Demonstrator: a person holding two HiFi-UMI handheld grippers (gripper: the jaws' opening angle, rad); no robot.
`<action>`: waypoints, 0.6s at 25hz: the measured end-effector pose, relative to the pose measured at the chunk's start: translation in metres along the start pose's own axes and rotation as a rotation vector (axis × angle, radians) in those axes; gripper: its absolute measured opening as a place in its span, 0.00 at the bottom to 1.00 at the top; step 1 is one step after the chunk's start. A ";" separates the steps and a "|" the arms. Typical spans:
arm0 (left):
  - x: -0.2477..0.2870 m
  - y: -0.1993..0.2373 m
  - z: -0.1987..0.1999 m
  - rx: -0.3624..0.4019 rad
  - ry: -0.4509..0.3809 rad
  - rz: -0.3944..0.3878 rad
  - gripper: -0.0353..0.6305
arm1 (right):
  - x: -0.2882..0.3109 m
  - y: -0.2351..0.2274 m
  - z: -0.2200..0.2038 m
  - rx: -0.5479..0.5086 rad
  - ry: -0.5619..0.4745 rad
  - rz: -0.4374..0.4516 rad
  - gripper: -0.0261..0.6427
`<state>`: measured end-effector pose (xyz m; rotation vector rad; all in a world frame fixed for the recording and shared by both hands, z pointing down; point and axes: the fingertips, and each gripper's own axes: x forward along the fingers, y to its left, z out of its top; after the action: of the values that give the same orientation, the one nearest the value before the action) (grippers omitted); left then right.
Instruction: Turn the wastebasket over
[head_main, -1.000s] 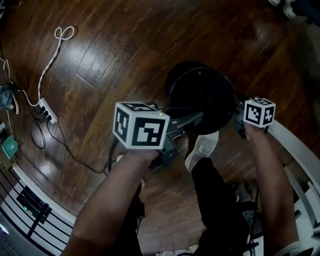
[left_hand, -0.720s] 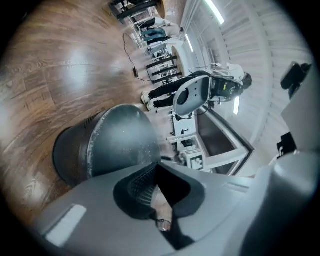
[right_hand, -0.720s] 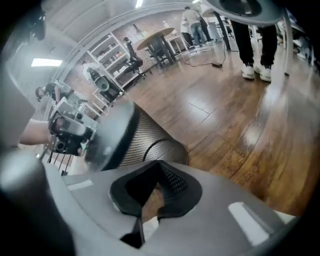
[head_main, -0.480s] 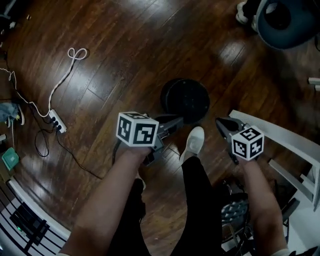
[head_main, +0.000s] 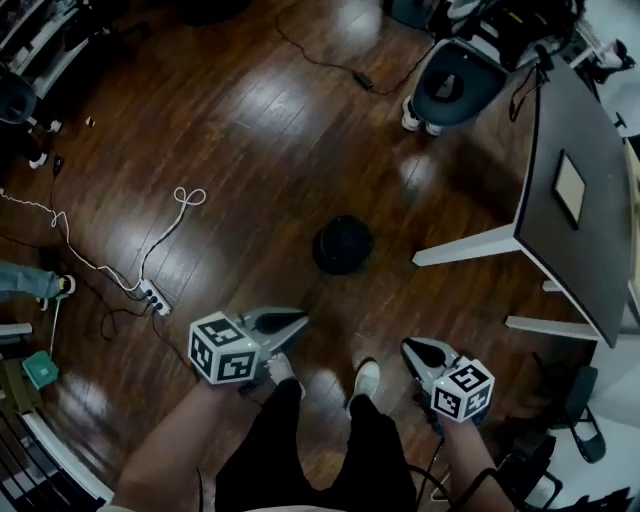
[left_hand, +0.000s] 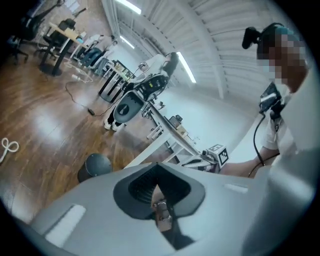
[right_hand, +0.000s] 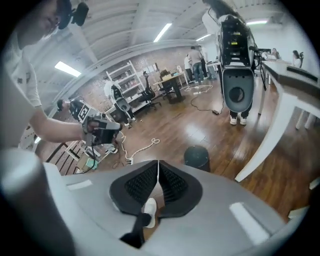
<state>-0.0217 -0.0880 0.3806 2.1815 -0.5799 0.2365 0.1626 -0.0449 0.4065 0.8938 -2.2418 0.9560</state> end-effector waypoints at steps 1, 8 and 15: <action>-0.016 -0.021 0.001 0.030 -0.020 0.010 0.05 | -0.019 0.017 -0.005 0.000 -0.010 0.009 0.06; -0.089 -0.185 -0.018 0.234 -0.190 0.049 0.05 | -0.152 0.086 -0.036 -0.137 -0.094 0.086 0.06; -0.106 -0.354 -0.111 0.248 -0.291 0.160 0.05 | -0.294 0.121 -0.102 -0.338 -0.145 0.118 0.11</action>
<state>0.0599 0.2224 0.1671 2.4311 -0.9328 0.0767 0.2814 0.2033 0.2172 0.7029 -2.5043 0.5481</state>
